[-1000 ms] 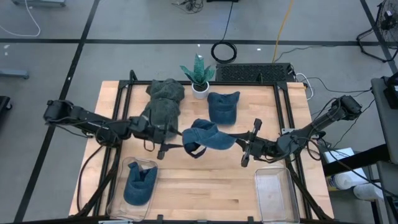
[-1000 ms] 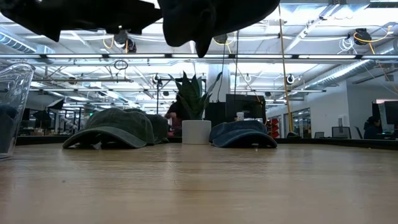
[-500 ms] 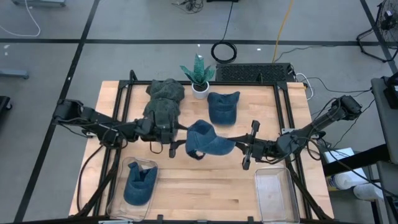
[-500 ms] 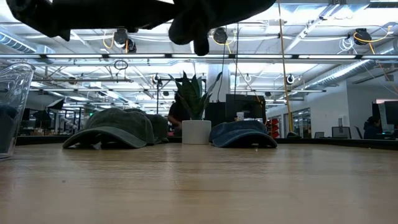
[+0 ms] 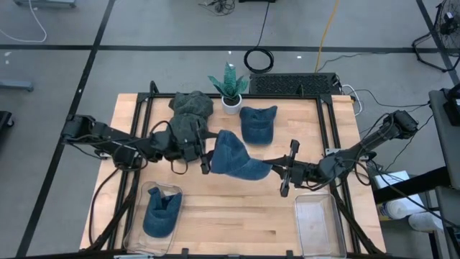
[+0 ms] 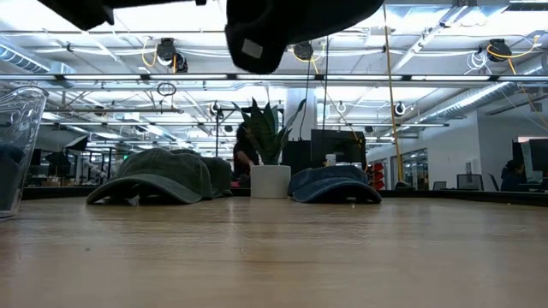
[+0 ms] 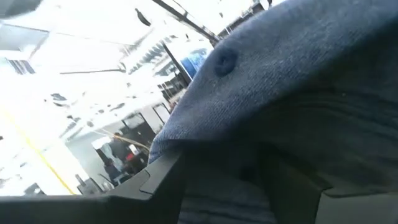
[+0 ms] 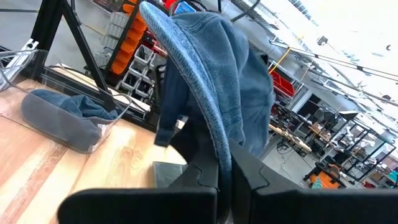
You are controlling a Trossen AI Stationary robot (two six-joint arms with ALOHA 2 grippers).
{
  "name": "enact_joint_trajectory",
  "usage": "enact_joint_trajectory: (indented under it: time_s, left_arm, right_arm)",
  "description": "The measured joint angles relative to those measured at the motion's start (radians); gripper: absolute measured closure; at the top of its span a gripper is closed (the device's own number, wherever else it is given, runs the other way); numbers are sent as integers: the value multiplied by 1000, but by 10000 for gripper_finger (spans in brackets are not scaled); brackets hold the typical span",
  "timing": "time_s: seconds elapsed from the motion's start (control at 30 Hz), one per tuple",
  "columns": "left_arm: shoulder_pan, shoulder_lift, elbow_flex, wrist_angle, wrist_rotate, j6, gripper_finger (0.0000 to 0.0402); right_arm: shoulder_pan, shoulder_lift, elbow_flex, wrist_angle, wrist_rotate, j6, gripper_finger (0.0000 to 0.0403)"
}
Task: Pick & Place hat
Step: Put the bottom blue cap into the left transparent bin
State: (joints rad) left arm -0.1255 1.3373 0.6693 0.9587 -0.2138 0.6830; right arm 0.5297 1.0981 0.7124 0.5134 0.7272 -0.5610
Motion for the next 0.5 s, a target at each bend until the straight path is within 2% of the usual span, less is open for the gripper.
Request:
enact_joint_trajectory:
  time_s: [0.4,0.5]
  left_arm:
    - [-28,-5,77,-9,2,46,197]
    - [-39,-5,78,-16,-46,58,197]
  right_arm:
    - [0,0,0,-17,0,0,403]
    - [0,0,0,-23,0,12,403]
